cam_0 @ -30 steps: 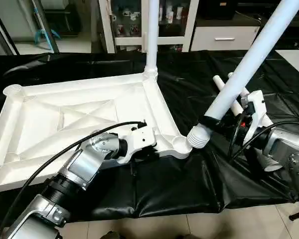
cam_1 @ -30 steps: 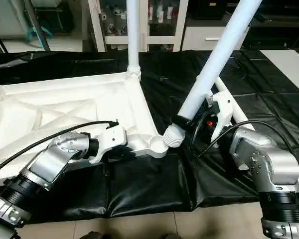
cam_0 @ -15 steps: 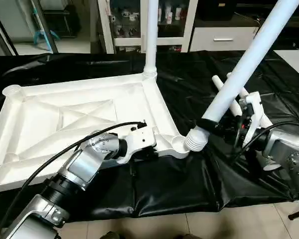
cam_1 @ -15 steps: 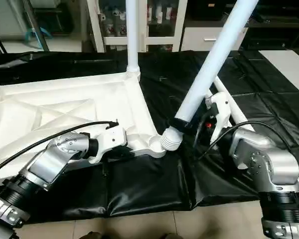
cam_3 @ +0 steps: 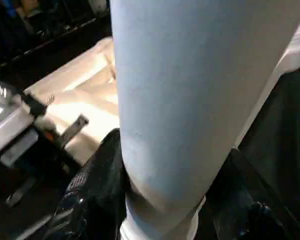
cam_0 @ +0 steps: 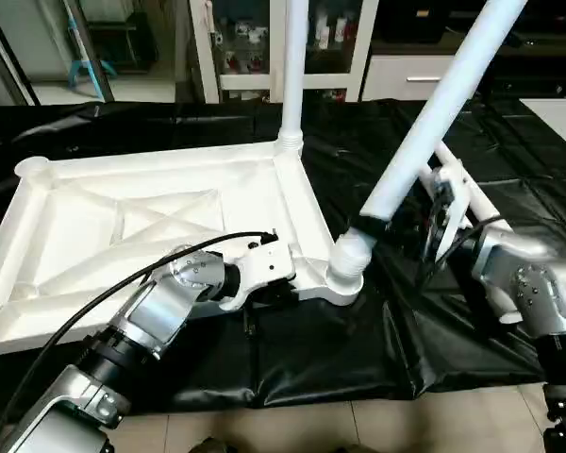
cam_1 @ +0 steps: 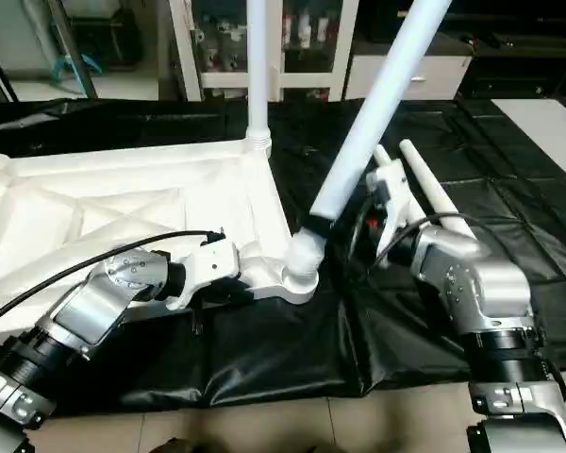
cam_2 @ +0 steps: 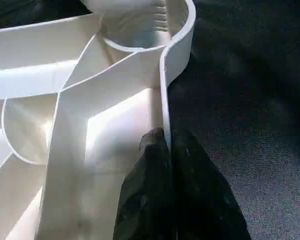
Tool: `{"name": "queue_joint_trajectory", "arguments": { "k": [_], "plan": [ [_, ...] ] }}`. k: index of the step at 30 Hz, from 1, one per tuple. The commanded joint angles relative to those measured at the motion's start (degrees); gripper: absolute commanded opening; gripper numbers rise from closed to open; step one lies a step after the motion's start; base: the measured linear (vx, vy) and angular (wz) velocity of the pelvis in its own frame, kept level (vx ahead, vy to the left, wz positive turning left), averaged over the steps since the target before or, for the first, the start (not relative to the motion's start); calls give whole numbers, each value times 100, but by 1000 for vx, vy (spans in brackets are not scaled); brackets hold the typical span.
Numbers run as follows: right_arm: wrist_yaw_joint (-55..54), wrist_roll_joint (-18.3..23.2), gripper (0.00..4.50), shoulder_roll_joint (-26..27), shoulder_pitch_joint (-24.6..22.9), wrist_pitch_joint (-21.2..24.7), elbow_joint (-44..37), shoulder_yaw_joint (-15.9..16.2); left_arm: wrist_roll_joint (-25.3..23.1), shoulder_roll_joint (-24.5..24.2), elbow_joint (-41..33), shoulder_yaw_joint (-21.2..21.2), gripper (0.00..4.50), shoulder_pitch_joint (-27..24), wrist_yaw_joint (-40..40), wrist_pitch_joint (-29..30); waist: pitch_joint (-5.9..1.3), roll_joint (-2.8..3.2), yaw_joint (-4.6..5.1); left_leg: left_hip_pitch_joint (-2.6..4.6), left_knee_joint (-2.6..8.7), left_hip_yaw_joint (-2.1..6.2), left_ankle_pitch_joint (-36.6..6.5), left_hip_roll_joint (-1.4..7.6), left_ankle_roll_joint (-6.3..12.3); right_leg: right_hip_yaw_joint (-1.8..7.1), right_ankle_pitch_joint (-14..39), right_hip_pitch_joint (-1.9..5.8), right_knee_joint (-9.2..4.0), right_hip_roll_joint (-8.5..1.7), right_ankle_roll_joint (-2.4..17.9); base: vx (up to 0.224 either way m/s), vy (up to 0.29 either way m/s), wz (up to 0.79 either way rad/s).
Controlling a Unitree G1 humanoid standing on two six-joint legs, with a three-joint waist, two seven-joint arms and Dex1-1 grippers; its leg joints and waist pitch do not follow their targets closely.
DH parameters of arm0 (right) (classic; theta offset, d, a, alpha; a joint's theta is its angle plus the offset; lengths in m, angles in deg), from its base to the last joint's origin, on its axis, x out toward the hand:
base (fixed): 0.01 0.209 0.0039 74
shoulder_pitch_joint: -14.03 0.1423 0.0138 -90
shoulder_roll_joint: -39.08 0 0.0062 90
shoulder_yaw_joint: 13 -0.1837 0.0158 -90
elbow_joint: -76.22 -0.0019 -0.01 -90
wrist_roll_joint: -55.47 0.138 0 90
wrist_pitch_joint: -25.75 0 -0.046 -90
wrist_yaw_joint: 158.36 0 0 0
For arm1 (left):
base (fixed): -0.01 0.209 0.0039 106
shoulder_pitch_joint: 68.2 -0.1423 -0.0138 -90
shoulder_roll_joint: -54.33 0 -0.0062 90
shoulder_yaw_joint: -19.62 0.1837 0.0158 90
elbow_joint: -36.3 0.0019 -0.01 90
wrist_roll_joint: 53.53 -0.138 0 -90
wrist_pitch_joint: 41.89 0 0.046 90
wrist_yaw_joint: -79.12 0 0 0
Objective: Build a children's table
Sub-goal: Insert table leg to table base
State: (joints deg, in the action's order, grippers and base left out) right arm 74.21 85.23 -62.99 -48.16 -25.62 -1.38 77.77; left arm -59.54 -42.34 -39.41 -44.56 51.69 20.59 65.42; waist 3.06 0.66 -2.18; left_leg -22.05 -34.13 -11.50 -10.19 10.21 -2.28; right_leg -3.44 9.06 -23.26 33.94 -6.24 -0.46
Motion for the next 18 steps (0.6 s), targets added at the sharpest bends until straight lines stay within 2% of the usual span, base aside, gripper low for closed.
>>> {"name": "queue_joint_trajectory", "arguments": {
  "k": [1, 5, 8, 9, 10, 11, 16, 18],
  "plan": [
    [227, -220, 183, -150, 124, -124, 84, 217, -159, -88, -34, 123, 0, 46, -43, 19, -421, -112, -24, 110, 375, 110, -1144, 267, 234, 190, 1318, 268, -325, -227, 1387, 0, 0, 0],
    [437, -271, 183, -213, 321, -122, 194, 312, -171, -140, -3, 133, 0, 79, -81, 15, -407, -78, -8, 133, 381, 112, -1266, 275, 151, 195, 1515, 229, -351, -204, 1307, 0, 0, 0],
    [528, -378, 183, -267, 381, -204, 229, 421, -176, -143, 15, 139, 0, 98, -93, 12, -416, -80, 4, 119, 381, 115, -1236, 271, 137, 191, 1369, 238, -332, -195, 1324, 0, 0, 0],
    [579, -471, 183, -294, 423, -283, 272, 506, -178, -141, 26, 143, 0, 113, -99, 11, -418, -85, 6, 123, 378, 113, -1237, 270, 146, 193, 1346, 239, -328, -199, 1337, 0, 0, 0],
    [597, -524, 183, -298, 454, -332, 309, 551, -181, -141, 33, 147, 0, 120, -103, 8, -420, -54, -1, 127, 375, 115, -1238, 272, 140, 194, 1336, 236, -326, -204, 1345, 0, 0, 0],
    [689, -696, 183, -297, 569, -502, 463, 691, -187, -134, 61, 160, 0, 146, -113, 0, -426, -68, 4, 120, 365, 108, -1210, 265, 143, 194, 1272, 239, -322, -202, 1372, 0, 0, 0],
    [806, -787, 183, -273, 695, -593, 547, 784, -193, -129, 59, 184, 0, 169, -129, 63, -432, -66, -1, 120, 359, 106, -1144, 266, 202, 191, 1114, 249, -306, -193, 1446, 0, 0, 0],
    [744, -745, 183, -217, 727, -596, 525, 697, -221, -135, 54, 184, 0, 180, -94, 215, -428, -64, -8, 121, 363, 110, -1156, 267, 206, 192, 1140, 253, -304, -194, 1450, 0, 0, 0]
  ]
}}
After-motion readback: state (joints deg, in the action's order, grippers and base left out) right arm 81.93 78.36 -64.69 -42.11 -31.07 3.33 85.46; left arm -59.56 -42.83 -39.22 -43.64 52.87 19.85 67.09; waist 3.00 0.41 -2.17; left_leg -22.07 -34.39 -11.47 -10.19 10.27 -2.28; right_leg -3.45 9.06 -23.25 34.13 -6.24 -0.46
